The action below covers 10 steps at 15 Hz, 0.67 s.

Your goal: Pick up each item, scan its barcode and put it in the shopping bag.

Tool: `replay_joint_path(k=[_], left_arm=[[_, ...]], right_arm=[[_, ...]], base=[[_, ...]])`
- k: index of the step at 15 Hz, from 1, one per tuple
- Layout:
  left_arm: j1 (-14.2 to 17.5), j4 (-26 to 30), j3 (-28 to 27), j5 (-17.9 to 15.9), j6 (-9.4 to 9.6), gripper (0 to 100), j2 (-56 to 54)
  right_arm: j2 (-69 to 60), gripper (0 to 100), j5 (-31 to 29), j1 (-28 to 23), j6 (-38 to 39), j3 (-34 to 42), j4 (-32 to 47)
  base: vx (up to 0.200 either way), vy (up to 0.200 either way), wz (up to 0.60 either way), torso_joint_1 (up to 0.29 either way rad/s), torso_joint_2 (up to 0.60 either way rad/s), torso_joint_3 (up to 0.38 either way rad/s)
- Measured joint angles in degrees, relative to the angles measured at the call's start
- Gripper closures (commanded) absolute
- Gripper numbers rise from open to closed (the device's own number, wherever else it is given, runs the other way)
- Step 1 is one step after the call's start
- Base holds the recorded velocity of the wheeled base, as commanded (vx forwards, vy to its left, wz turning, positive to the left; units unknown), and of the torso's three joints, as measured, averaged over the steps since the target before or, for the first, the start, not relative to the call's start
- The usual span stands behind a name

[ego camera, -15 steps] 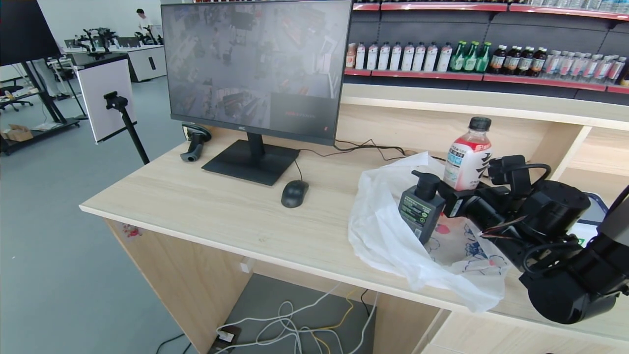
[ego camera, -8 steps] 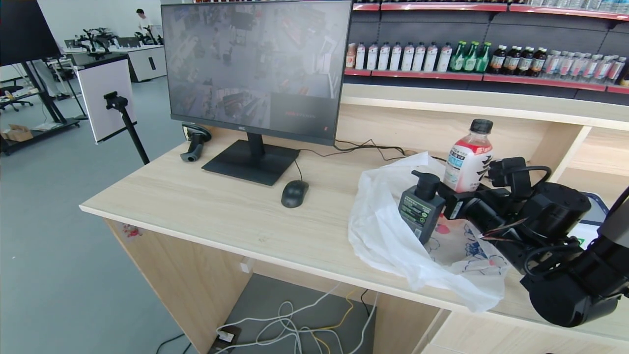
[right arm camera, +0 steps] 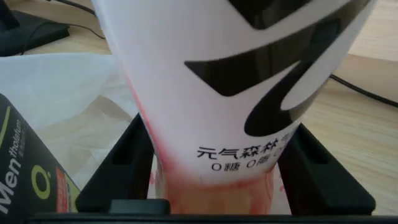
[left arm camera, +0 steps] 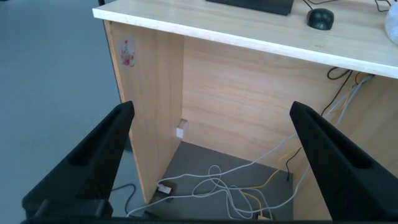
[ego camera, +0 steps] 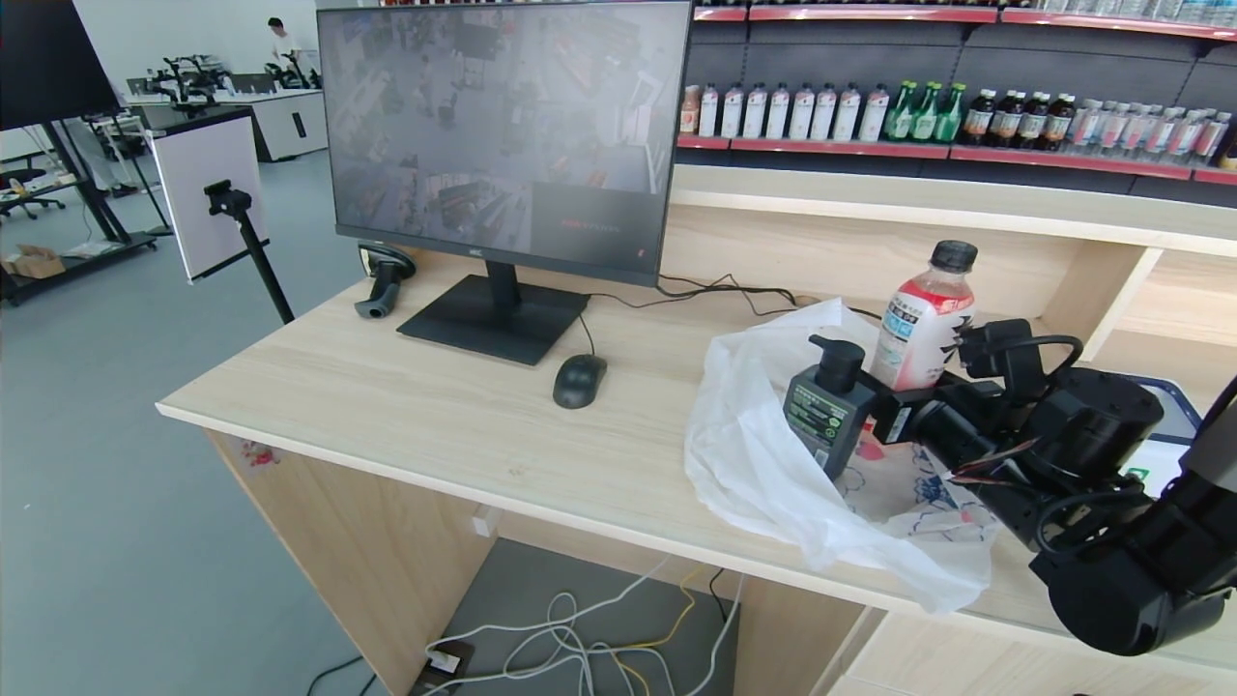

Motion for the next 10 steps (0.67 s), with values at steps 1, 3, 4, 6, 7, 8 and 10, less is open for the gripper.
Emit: replay_joint_path(k=[1, 3, 4, 6, 7, 8, 10], left_arm=[[0.0, 0.02, 0.0, 0.01, -0.02, 0, 0.0], [0.0, 0.0, 0.0, 0.01, -0.02, 0, 0.0], [0.0, 0.0, 0.0, 0.04, -0.02, 0, 0.0], [0.0, 0.02, 0.0, 0.01, -0.02, 0, 0.0], [0.0, 0.0, 0.0, 0.01, -0.05, 0, 0.0], [0.0, 0.0, 0.0, 0.01, -0.02, 0, 0.0], [0.0, 0.0, 0.0, 0.01, 0.01, 0, 0.0]], right_arm=[[-0.21, 0, 0.0, 0.3, 0.02, 0.0, -0.09], [-0.6, 0, -0.02, 0.68, 0.0, 0.0, -0.15], [-0.82, 0, -0.05, 0.69, 0.0, 0.0, -0.2], [-1.23, 0, -0.05, 0.77, -0.01, 0.02, -0.2], [-1.56, 0, -0.05, 0.77, 0.0, 0.06, -0.22], [-1.9, 0, -0.02, 0.77, 0.0, 0.15, -0.26], [-3.02, 0, -0.05, 0.77, 0.0, 0.96, -0.23]], base=[[0.0, 0.0, 0.0, 0.0, 0.0, 0.0], [0.0, 0.0, 0.0, 0.0, 0.0, 0.0], [0.0, 0.0, 0.0, 0.0, 0.0, 0.0], [0.0, 0.0, 0.0, 0.0, 0.0, 0.0], [0.0, 0.0, 0.0, 0.0, 0.0, 0.0], [0.0, 0.0, 0.0, 0.0, 0.0, 0.0], [0.0, 0.0, 0.0, 0.0, 0.0, 0.0]])
